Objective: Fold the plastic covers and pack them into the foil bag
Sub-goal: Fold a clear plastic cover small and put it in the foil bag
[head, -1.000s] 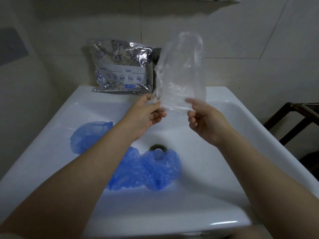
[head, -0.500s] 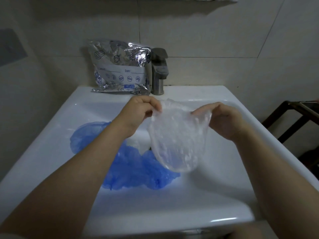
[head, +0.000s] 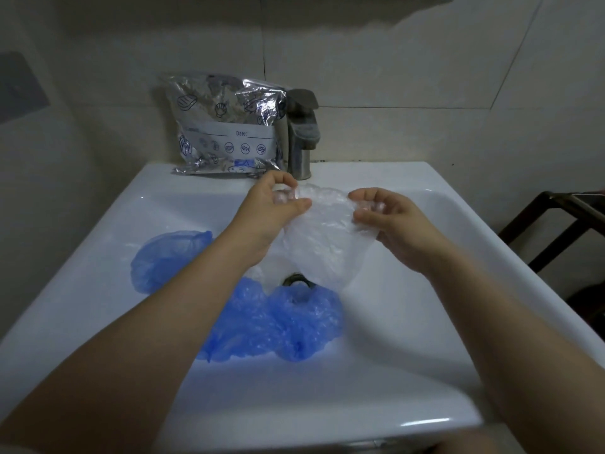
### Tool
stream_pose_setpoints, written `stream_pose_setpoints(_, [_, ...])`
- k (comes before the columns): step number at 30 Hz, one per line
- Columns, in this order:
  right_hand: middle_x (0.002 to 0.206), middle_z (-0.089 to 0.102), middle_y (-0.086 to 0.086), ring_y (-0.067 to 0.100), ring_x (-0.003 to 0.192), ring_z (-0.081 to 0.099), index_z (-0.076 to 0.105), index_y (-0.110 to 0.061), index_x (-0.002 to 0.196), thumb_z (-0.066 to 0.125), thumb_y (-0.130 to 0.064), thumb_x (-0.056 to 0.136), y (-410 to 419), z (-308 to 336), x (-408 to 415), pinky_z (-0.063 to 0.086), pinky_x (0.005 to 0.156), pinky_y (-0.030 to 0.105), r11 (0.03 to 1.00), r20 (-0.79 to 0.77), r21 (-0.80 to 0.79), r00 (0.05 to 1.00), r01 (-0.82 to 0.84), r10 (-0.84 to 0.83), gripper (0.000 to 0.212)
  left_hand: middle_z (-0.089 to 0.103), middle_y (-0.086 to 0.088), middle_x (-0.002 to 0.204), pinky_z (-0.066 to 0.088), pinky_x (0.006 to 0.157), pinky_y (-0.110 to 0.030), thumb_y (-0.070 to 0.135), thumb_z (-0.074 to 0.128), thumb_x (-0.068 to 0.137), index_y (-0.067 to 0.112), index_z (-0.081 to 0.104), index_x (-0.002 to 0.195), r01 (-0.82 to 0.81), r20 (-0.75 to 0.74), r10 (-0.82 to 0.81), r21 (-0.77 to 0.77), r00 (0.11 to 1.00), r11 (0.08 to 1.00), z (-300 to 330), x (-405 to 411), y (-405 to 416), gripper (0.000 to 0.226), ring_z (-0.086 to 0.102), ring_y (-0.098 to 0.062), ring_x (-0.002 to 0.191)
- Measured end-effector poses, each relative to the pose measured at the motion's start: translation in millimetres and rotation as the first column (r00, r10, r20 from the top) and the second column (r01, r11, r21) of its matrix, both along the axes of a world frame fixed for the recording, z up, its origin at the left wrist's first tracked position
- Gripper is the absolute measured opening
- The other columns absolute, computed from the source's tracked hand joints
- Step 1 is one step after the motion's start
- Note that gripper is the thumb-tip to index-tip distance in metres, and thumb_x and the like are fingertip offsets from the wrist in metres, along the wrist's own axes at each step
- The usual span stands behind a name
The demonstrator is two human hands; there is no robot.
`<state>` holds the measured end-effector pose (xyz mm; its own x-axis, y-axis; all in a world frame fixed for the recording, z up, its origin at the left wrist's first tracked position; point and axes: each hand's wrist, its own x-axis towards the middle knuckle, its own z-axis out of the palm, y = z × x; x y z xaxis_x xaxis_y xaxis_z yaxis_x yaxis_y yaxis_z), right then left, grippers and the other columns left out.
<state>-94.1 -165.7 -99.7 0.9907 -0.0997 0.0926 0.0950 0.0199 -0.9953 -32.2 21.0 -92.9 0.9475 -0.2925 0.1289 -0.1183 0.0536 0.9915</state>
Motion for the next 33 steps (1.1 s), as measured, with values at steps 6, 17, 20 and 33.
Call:
stream_pose_setpoints(6, [0.090,0.064,0.005,0.016,0.081,0.061,0.063,-0.012,0.097,0.055,0.012,0.083,0,6,-2,0.051,0.084,0.027,0.998,0.028,-0.053,0.999,0.035,-0.034,0.028,0.062,0.001,0.093,0.052,0.072,-0.019,-0.007,0.050,0.089,0.018,0.062,0.092,0.157,-0.024,-0.161,-0.107,0.987,0.982,5,-5,0,0.028,0.060,-0.007,0.078])
stream_pose_setpoints(17, [0.084,0.063,0.008,0.016,0.073,0.052,0.064,-0.019,0.081,0.058,0.001,0.088,-10,11,-4,0.040,0.063,0.022,0.854,0.199,-0.454,0.963,0.253,-0.179,0.021,0.056,0.003,0.082,0.047,0.072,-0.008,-0.010,0.062,0.081,0.017,0.064,0.102,0.083,0.071,-0.095,0.155,0.993,0.984,1,-5,-1,0.034,0.054,-0.005,0.075])
stream_pose_setpoints(20, [0.086,0.064,0.012,0.016,0.074,0.052,0.065,-0.014,0.084,0.060,-0.004,0.088,-12,13,-6,0.038,0.058,0.017,0.839,0.189,-0.484,0.966,0.248,-0.176,0.011,0.059,0.001,0.084,0.047,0.071,-0.007,-0.006,0.066,0.080,0.015,0.064,0.098,0.069,0.052,-0.079,0.178,0.996,0.982,1,-5,-2,0.028,0.056,-0.005,0.075])
stream_pose_setpoints(33, [0.072,0.067,-0.001,0.009,0.060,0.063,0.063,-0.015,0.094,0.046,-0.001,0.092,-8,18,-6,0.054,0.057,0.020,0.942,-0.137,0.323,0.990,0.086,-0.044,0.022,0.063,0.015,0.081,0.044,0.089,-0.024,0.006,0.057,0.090,0.025,0.061,0.087,0.107,0.077,-0.110,0.041,0.991,0.993,0,0,4,0.020,0.058,-0.001,0.079])
